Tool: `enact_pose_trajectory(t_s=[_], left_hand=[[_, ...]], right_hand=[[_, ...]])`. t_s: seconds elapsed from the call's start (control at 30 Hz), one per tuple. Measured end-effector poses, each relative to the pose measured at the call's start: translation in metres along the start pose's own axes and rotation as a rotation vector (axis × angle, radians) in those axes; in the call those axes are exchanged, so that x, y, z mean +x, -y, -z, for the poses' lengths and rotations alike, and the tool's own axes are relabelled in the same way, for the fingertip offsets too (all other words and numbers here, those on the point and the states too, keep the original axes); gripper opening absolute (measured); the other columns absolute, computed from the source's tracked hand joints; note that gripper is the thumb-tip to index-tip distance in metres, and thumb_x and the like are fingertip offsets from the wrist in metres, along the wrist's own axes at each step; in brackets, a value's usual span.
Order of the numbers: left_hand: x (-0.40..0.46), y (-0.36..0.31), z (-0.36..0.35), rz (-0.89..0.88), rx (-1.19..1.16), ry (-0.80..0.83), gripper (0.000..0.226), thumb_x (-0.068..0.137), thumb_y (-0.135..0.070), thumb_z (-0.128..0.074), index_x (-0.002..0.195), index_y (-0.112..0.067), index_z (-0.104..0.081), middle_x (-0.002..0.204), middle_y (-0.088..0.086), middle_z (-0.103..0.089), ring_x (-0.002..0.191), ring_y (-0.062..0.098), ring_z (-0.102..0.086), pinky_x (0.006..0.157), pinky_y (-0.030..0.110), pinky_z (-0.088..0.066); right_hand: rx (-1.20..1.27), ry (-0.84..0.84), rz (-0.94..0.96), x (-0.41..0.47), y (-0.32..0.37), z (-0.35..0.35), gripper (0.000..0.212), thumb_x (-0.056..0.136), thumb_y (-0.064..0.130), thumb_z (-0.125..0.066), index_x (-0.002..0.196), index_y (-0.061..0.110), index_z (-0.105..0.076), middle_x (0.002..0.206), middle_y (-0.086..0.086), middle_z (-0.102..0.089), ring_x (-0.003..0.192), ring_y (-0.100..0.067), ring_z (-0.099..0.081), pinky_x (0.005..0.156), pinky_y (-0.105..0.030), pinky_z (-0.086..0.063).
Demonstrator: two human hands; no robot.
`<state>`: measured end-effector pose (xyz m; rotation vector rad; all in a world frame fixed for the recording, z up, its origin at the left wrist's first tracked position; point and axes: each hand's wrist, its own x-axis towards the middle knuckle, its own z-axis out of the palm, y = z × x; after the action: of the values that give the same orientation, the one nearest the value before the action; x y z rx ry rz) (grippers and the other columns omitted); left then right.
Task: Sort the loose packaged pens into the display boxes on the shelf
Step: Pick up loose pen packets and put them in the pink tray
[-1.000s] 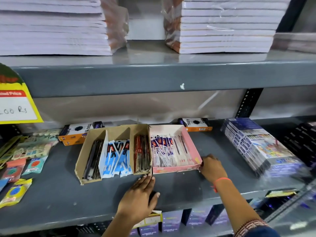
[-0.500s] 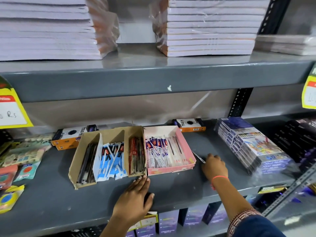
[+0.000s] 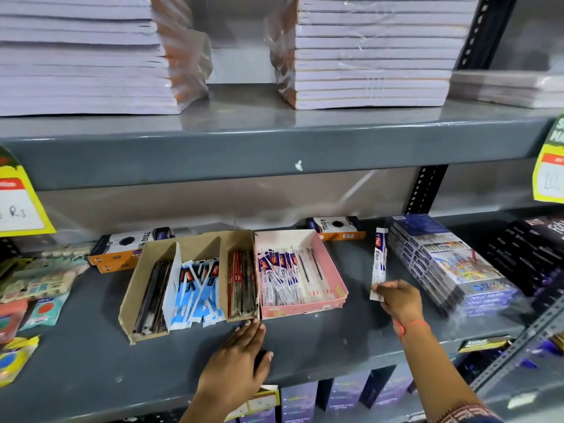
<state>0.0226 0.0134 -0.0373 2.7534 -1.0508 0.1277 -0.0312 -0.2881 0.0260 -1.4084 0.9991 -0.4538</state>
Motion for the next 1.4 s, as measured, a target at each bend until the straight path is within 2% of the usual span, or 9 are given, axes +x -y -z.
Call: enact_pose_trajectory(t_s=[0.2, 0.37, 0.53, 0.73, 0.9, 1.03, 1.13, 1.27, 1.4], left_hand=[[-0.002, -0.003, 0.007, -0.011, 0.018, -0.019, 0.072, 0.097, -0.049, -0.011, 0.1, -0.014, -0.075, 0.106, 0.0, -0.07, 0.096, 0.016, -0.066, 0.102, 0.015, -0.015], [-0.003, -0.005, 0.006, -0.009, 0.01, 0.01, 0.077, 0.097, -0.05, -0.007, 0.099, -0.016, -0.076, 0.107, -0.001, -0.07, 0.096, 0.015, -0.066, 0.099, 0.016, -0.022], [-0.002, -0.004, 0.008, -0.024, 0.014, 0.011, 0.069, 0.097, -0.048, -0.015, 0.098, -0.017, -0.076, 0.105, -0.002, -0.07, 0.095, 0.015, -0.066, 0.105, 0.011, 0.0], [-0.001, -0.005, 0.009, 0.013, -0.032, 0.082, 0.078, 0.097, -0.051, -0.005, 0.099, -0.018, -0.076, 0.106, -0.004, -0.07, 0.096, 0.013, -0.066, 0.092, 0.018, -0.03], [-0.002, -0.004, 0.01, 0.068, -0.067, 0.187, 0.074, 0.096, -0.052, -0.006, 0.103, -0.024, -0.074, 0.111, -0.008, -0.067, 0.1, 0.008, -0.063, 0.083, 0.02, -0.047], [0.003, -0.006, 0.011, 0.019, 0.026, 0.028, 0.098, 0.076, -0.064, 0.019, 0.143, -0.023, -0.039, 0.147, -0.011, -0.026, 0.135, 0.009, -0.027, 0.104, 0.017, -0.009], [0.001, -0.008, 0.012, 0.017, -0.012, 0.113, 0.108, 0.062, -0.074, 0.026, 0.151, -0.024, -0.011, 0.155, -0.011, -0.002, 0.14, 0.008, 0.002, 0.101, 0.016, 0.009], [0.001, -0.009, 0.014, 0.044, -0.063, 0.034, 0.104, 0.069, -0.071, 0.023, 0.149, -0.022, -0.023, 0.152, -0.01, -0.012, 0.14, 0.011, -0.012, 0.104, 0.017, 0.001], [-0.001, -0.005, 0.012, 0.065, -0.111, 0.151, 0.076, 0.096, -0.054, -0.004, 0.11, -0.021, -0.071, 0.117, -0.005, -0.065, 0.105, 0.012, -0.062, 0.084, 0.023, -0.046]], right_hand=[[0.281, 0.25, 0.121, -0.027, 0.008, -0.004, 0.033, 0.083, -0.008, -0.061, 0.071, 0.021, -0.049, 0.054, 0.008, -0.073, 0.047, 0.004, -0.063, 0.045, -0.01, -0.043], [0.254, 0.432, 0.208, -0.046, 0.005, -0.015, 0.037, 0.081, -0.018, -0.056, 0.066, 0.014, -0.047, 0.053, 0.0, -0.071, 0.062, -0.003, -0.073, 0.056, -0.016, -0.048], [0.202, 0.455, 0.223, -0.053, 0.012, -0.027, 0.034, 0.078, -0.018, -0.06, 0.063, 0.011, -0.049, 0.052, -0.001, -0.064, 0.054, -0.012, -0.065, 0.05, -0.014, -0.048], [-0.12, 0.461, 0.208, -0.05, 0.03, -0.064, 0.032, 0.077, -0.014, -0.066, 0.066, 0.011, -0.05, 0.068, -0.005, -0.056, 0.052, -0.011, -0.051, 0.037, -0.012, -0.043], [-0.496, 0.401, 0.244, -0.043, 0.027, -0.103, 0.033, 0.074, -0.007, -0.068, 0.067, 0.018, -0.046, 0.082, -0.009, -0.062, 0.064, -0.025, -0.064, 0.068, -0.042, -0.06], [-0.753, 0.424, 0.265, -0.042, 0.021, -0.118, 0.021, 0.079, 0.003, -0.067, 0.091, 0.014, -0.053, 0.108, -0.014, -0.067, 0.096, -0.032, -0.069, 0.088, -0.041, -0.056], [-0.888, 0.446, 0.311, -0.042, 0.023, -0.121, 0.015, 0.084, 0.01, -0.063, 0.097, 0.009, -0.058, 0.112, -0.014, -0.068, 0.105, -0.028, -0.065, 0.093, -0.036, -0.053], [-1.086, 0.275, 0.481, -0.034, 0.024, -0.12, 0.025, 0.09, 0.007, -0.046, 0.108, 0.001, -0.062, 0.105, -0.019, -0.071, 0.096, -0.032, -0.069, 0.082, -0.035, -0.057], [-1.365, 0.33, 0.519, -0.032, 0.016, -0.119, 0.032, 0.093, 0.016, -0.045, 0.12, 0.003, -0.057, 0.115, -0.015, -0.065, 0.103, -0.032, -0.065, 0.086, -0.04, -0.057]])
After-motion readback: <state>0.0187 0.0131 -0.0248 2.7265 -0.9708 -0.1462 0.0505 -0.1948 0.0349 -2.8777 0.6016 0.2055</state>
